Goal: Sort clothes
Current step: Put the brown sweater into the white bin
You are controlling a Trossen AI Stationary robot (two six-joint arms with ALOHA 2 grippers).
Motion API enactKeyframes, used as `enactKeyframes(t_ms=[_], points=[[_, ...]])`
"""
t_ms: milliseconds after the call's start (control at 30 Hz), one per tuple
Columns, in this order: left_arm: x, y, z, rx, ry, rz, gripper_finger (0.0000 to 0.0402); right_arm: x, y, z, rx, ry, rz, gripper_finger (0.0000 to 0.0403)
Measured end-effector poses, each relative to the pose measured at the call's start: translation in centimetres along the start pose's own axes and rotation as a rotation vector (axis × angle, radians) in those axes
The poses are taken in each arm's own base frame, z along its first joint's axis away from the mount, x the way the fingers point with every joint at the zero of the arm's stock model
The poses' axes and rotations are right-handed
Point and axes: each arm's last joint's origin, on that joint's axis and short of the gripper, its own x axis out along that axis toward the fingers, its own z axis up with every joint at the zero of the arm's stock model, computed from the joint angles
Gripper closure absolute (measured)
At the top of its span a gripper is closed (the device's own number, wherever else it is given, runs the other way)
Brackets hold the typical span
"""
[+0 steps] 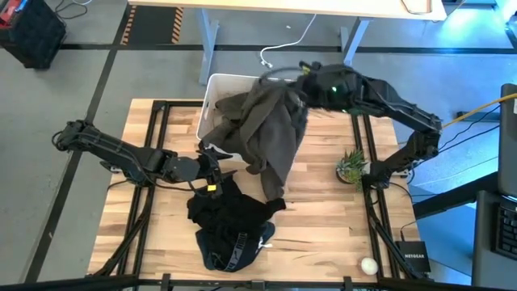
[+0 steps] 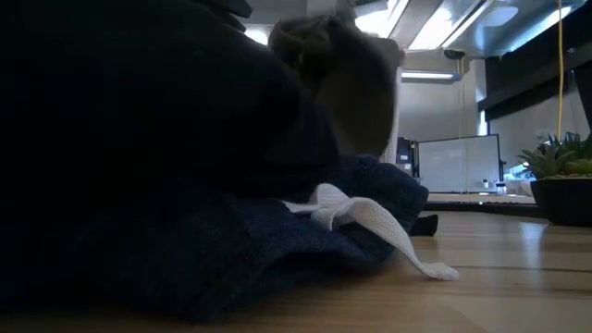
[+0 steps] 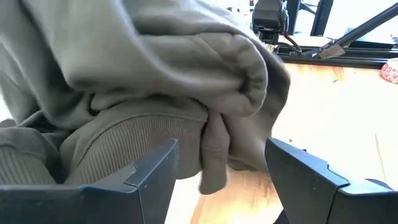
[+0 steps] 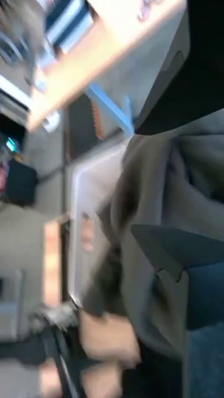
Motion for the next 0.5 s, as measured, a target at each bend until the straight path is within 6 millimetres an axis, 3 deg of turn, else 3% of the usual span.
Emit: enactKeyframes(t_ms=[133, 267, 500], points=[[0.0, 0.0, 0.1, -0.004, -0.005, -0.001, 0.0167, -1.4, 1.8, -0.7, -0.051, 0.114, 0.032, 0.0139], [0.0, 0.0, 0.0, -0.004, -0.004, -0.001, 0.0167, -1.1, 3.4, -2.1, -0.059, 0.223, 0.012, 0.0139], [0.0, 0.0, -0.1, 0.007, 0.005, 0.001, 0.0167, 1.1, 8.4, -7.5, -0.203, 0.528, 0.092, 0.0139]])
